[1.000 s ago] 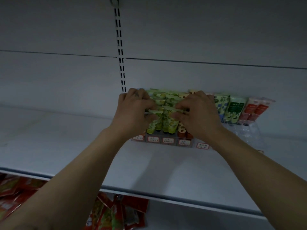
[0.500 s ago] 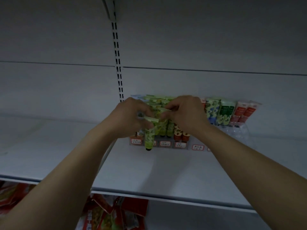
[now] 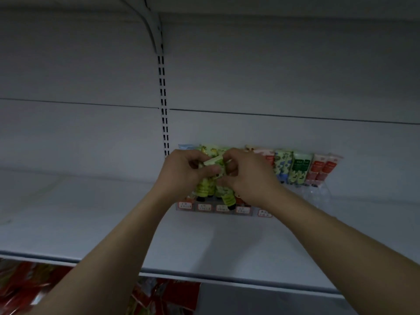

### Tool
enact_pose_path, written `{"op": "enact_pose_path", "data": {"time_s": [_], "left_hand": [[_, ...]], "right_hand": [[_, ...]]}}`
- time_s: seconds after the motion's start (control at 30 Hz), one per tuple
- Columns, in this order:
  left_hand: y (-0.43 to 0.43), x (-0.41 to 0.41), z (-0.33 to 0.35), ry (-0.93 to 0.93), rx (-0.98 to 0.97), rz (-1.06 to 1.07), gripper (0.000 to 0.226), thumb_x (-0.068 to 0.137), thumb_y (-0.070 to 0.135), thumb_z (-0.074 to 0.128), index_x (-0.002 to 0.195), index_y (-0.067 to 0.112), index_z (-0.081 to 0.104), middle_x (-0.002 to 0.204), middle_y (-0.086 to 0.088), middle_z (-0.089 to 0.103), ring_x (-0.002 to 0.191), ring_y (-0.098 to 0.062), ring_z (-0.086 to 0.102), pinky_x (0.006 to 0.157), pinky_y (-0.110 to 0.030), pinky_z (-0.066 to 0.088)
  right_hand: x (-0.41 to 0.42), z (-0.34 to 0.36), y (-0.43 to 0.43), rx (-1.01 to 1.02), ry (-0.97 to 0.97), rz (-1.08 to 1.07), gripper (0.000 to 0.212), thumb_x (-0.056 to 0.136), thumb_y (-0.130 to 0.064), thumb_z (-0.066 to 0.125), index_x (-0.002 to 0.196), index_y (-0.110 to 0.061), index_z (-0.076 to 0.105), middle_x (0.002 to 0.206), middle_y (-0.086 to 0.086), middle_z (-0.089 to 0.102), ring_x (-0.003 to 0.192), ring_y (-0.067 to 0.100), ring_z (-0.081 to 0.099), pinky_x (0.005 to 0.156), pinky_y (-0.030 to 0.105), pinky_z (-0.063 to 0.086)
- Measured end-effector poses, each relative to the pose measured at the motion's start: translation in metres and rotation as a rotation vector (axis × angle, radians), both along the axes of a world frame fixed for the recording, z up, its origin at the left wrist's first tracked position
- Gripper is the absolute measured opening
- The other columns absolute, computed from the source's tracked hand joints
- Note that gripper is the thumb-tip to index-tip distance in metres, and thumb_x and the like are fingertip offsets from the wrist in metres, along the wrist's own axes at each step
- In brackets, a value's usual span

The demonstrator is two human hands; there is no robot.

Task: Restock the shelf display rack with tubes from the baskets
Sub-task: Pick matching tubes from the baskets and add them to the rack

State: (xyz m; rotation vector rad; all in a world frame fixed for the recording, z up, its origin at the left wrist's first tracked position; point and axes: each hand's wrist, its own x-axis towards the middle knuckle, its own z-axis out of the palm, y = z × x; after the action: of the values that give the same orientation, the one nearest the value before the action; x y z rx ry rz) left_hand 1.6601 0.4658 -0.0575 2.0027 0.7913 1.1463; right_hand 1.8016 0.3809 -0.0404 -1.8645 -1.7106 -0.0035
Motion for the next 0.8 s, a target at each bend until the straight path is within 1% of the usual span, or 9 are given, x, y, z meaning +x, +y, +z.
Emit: {"op": "enact_pose_path", "data": {"time_s": [0.1,0.17,0.23,0.3,0.37,0.47,0.53,0.7,0.8], "left_hand": [[0.002,-0.001,-0.003,-0.023,0.030,0.019,0.010,0.075,0.027,0.078,0.078,0.023,0.070,0.069,-0.008,0.063,0.058,-0.012,0.050,0.057,-0.028,0.043],[0.004,-0.005,-0.003,-0.011,0.076,0.038,0.015,0.079,0.025,0.075,0.092,0.028,0.069,0.068,0.002,0.058,0.055,-0.008,0.045,0.056,-0.025,0.039],[0.004,-0.006,-0.004,0.038,0.074,0.021,0.056,0.080,0.022,0.075,0.123,0.047,0.050,0.088,0.011,0.056,0.071,-0.005,0.053,0.064,-0.025,0.046],[0.002,-0.001,-0.005,0.080,0.039,0.006,0.078,0.079,0.018,0.076,0.133,0.054,0.033,0.106,0.005,0.056,0.090,-0.013,0.059,0.076,-0.027,0.051],[0.003,0.007,-0.009,0.126,0.114,0.058,0.052,0.078,0.018,0.077,0.121,0.037,0.055,0.096,0.006,0.061,0.088,-0.016,0.063,0.070,-0.022,0.049],[0.007,0.015,-0.013,0.209,0.297,0.200,0.019,0.076,0.025,0.078,0.092,0.023,0.069,0.084,0.008,0.058,0.080,-0.015,0.057,0.066,-0.024,0.038],[0.012,0.016,-0.019,0.248,0.386,0.234,0.019,0.075,0.029,0.078,0.090,0.021,0.070,0.083,0.006,0.056,0.081,-0.016,0.051,0.069,-0.025,0.030],[0.021,0.013,-0.032,0.415,0.657,0.382,0.022,0.063,0.035,0.079,0.080,0.021,0.074,0.081,0.002,0.070,0.092,-0.029,0.056,0.076,-0.034,0.020],[0.023,0.014,-0.028,0.516,0.803,0.414,0.021,0.057,0.035,0.080,0.074,0.024,0.075,0.082,0.002,0.070,0.092,-0.031,0.058,0.080,-0.036,0.021]], "right_hand": [[0.010,0.002,0.006,0.035,0.048,-0.024,0.035,0.076,-0.031,0.078,0.095,-0.022,0.050,0.074,-0.010,0.052,0.064,0.008,0.049,0.056,0.026,0.040],[0.022,0.004,0.006,0.017,0.072,-0.041,0.038,0.077,-0.032,0.077,0.098,-0.022,0.047,0.074,-0.007,0.052,0.064,0.011,0.049,0.054,0.027,0.038],[0.026,0.003,0.006,-0.005,0.067,-0.038,0.040,0.079,-0.033,0.076,0.104,-0.023,0.046,0.076,-0.002,0.056,0.066,0.015,0.053,0.057,0.030,0.041],[0.025,0.000,0.009,-0.018,-0.010,-0.029,0.039,0.082,-0.034,0.073,0.112,-0.024,0.049,0.078,0.001,0.059,0.069,0.020,0.057,0.061,0.034,0.048],[0.023,-0.005,0.013,0.010,-0.114,-0.038,0.040,0.084,-0.035,0.070,0.119,-0.026,0.054,0.087,0.003,0.064,0.079,0.024,0.061,0.069,0.032,0.050],[0.023,-0.014,0.019,0.104,-0.270,-0.076,0.036,0.082,-0.039,0.070,0.114,-0.022,0.066,0.097,0.008,0.069,0.095,0.028,0.058,0.074,0.026,0.028],[0.023,-0.022,0.023,0.126,-0.357,-0.090,0.031,0.081,-0.042,0.071,0.104,-0.022,0.071,0.097,0.007,0.070,0.100,0.027,0.053,0.076,0.030,0.023],[0.032,-0.033,0.029,0.210,-0.332,-0.088,0.031,0.073,-0.034,0.079,0.094,-0.011,0.075,0.097,0.009,0.069,0.101,0.032,0.054,0.086,0.035,0.031],[0.033,-0.029,0.031,0.218,-0.456,-0.063,0.024,0.068,-0.028,0.079,0.083,-0.009,0.075,0.089,0.009,0.068,0.093,0.033,0.055,0.079,0.036,0.033]]}}
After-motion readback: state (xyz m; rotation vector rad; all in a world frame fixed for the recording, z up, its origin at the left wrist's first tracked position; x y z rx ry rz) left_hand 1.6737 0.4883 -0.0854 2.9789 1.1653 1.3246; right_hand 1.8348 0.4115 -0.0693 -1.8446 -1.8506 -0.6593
